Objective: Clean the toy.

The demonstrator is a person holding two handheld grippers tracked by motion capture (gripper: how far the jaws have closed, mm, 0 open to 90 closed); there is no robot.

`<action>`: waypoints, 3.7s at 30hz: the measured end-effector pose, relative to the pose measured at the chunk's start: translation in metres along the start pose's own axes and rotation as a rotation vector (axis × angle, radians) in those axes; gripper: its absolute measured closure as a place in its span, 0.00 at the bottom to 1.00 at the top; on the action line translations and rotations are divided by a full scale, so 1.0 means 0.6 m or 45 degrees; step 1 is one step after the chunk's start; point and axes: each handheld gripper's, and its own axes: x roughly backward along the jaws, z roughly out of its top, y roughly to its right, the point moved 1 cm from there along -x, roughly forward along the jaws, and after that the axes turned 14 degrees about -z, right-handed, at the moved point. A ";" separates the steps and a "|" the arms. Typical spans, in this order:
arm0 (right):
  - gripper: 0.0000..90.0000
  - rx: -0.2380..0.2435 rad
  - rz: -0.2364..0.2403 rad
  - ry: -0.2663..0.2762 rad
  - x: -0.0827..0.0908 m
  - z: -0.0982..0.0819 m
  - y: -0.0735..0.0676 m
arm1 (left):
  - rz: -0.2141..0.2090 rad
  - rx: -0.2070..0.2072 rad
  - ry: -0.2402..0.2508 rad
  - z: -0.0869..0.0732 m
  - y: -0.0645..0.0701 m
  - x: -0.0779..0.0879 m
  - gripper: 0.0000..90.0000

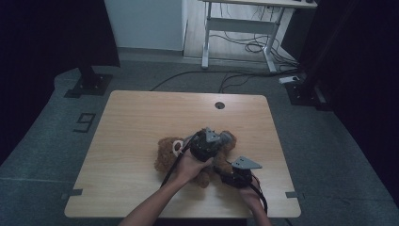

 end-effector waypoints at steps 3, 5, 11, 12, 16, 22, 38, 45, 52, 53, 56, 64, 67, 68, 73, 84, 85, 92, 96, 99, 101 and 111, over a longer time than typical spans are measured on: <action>0.61 -0.002 0.006 -0.012 -0.002 -0.002 -0.002 | -0.027 0.045 0.037 -0.007 -0.008 0.014 0.86; 0.62 0.010 -0.003 -0.012 -0.001 -0.001 -0.004 | 0.020 0.028 0.030 -0.009 -0.012 0.028 0.86; 0.64 0.004 0.003 -0.015 0.000 -0.002 -0.003 | 0.108 0.092 0.069 -0.041 -0.051 0.092 0.86; 0.64 0.002 0.006 -0.015 -0.001 -0.002 -0.003 | 0.108 0.111 0.097 -0.048 -0.057 0.105 0.86; 0.64 0.013 0.004 -0.024 -0.002 -0.003 -0.005 | 0.151 0.134 0.200 -0.069 -0.074 0.161 0.86; 0.65 -0.002 0.002 -0.022 -0.003 -0.005 -0.005 | 0.219 0.207 0.243 -0.113 -0.107 0.217 0.86; 0.64 -0.035 0.014 -0.023 -0.005 -0.006 -0.001 | 0.239 0.261 0.264 -0.157 -0.121 0.249 0.87; 0.64 -0.034 0.009 -0.020 -0.005 -0.006 -0.001 | -0.012 0.038 0.256 -0.053 -0.008 0.172 0.87; 0.64 -0.030 0.010 -0.017 -0.005 -0.006 -0.001 | -0.156 -0.069 0.137 -0.006 0.067 0.053 0.87; 0.64 -0.030 0.011 -0.017 -0.005 -0.006 -0.001 | -0.135 -0.076 0.111 -0.008 0.068 0.042 0.87; 0.64 -0.027 0.010 -0.017 -0.004 -0.006 -0.002 | -0.097 -0.046 0.036 -0.028 0.051 0.014 0.87; 0.64 -0.019 0.006 -0.020 -0.006 -0.005 -0.004 | -0.059 -0.024 0.081 -0.048 0.030 0.044 0.87; 0.64 -0.020 0.004 -0.019 -0.005 -0.005 -0.004 | -0.008 -0.003 0.110 -0.057 0.015 0.068 0.87; 0.64 -0.022 0.005 -0.018 -0.005 -0.006 -0.003 | 0.013 0.004 0.118 -0.061 0.008 0.078 0.87; 0.64 -0.028 0.011 -0.019 -0.006 -0.006 -0.002 | 0.117 0.028 0.147 -0.081 -0.025 0.128 0.87; 0.64 -0.039 0.011 -0.019 -0.006 -0.007 -0.001 | 0.236 0.166 0.229 -0.150 -0.089 0.228 0.87; 0.64 -0.039 0.010 -0.018 -0.007 -0.007 -0.002 | 0.256 0.176 0.213 -0.160 -0.095 0.229 0.87; 0.64 -0.044 0.013 -0.017 -0.008 -0.007 -0.001 | 0.272 0.269 0.154 -0.219 -0.126 0.223 0.87; 0.64 -0.043 0.011 -0.019 -0.008 -0.007 -0.001 | 0.274 0.306 0.094 -0.236 -0.141 0.218 0.87; 0.64 -0.045 0.013 -0.019 -0.008 -0.007 -0.001 | 0.271 0.323 0.087 -0.240 -0.143 0.211 0.87; 0.64 -0.053 0.015 -0.019 -0.009 -0.007 0.000 | 0.297 0.303 0.052 -0.237 -0.143 0.202 0.87; 0.64 -0.052 0.012 -0.021 -0.009 -0.007 0.001 | 0.266 0.357 -0.081 -0.267 -0.157 0.184 0.87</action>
